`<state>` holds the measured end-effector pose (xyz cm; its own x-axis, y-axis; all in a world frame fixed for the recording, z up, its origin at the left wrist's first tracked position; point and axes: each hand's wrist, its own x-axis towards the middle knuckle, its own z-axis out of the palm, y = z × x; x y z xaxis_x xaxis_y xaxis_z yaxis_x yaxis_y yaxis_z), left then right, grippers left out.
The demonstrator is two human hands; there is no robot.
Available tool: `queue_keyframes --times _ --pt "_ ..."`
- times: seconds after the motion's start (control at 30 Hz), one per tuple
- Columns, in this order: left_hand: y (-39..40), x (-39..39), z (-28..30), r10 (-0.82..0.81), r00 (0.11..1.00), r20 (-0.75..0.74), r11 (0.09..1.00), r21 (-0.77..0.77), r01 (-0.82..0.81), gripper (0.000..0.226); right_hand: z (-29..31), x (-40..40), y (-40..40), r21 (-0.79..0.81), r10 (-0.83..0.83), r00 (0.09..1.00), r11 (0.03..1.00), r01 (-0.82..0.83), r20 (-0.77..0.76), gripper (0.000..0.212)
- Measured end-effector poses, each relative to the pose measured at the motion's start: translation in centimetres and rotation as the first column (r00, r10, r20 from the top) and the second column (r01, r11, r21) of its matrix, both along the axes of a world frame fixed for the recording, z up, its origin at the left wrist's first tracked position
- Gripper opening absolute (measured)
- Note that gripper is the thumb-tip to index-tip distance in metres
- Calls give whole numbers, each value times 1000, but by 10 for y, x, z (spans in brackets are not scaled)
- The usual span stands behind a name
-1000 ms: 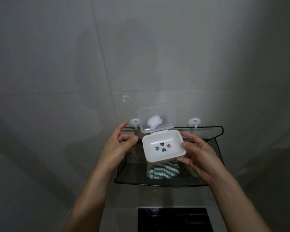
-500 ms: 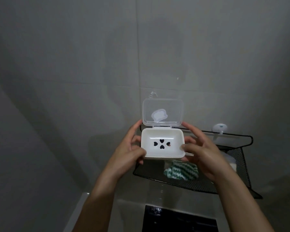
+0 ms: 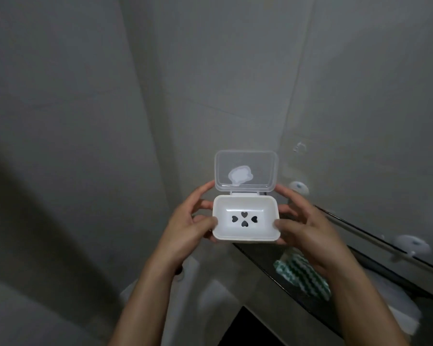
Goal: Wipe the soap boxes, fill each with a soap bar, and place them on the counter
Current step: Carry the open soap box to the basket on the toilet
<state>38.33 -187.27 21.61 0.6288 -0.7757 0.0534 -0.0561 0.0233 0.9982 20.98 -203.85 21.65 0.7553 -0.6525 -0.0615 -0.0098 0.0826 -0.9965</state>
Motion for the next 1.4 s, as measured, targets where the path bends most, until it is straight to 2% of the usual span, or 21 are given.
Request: queue_keyframes --times 0.33,0.63,0.87,1.07,1.27,1.4 --pt "98 -45 -19 348 937 -30 937 22 -347 76 -11 20 47 -31 347 938 937 -348 -15 72" --pt "201 -86 -21 598 799 -69 801 21 -598 76 -13 46 127 -65 611 790 787 -613 -52 71" --pt "301 -122 -15 783 621 -42 622 43 -782 76 -11 64 225 -56 776 630 628 -776 -37 71" --pt "412 -172 -10 900 436 -26 437 68 -897 76 -18 64 346 -52 869 494 492 -869 -21 71" --pt "520 -235 -16 961 277 -2 276 87 -957 72 -29 42 469 -66 935 354 351 -934 -31 70" --pt "586 -279 -24 991 136 -2 135 108 -985 73 -35 21 551 -75 972 234 231 -970 -34 71"
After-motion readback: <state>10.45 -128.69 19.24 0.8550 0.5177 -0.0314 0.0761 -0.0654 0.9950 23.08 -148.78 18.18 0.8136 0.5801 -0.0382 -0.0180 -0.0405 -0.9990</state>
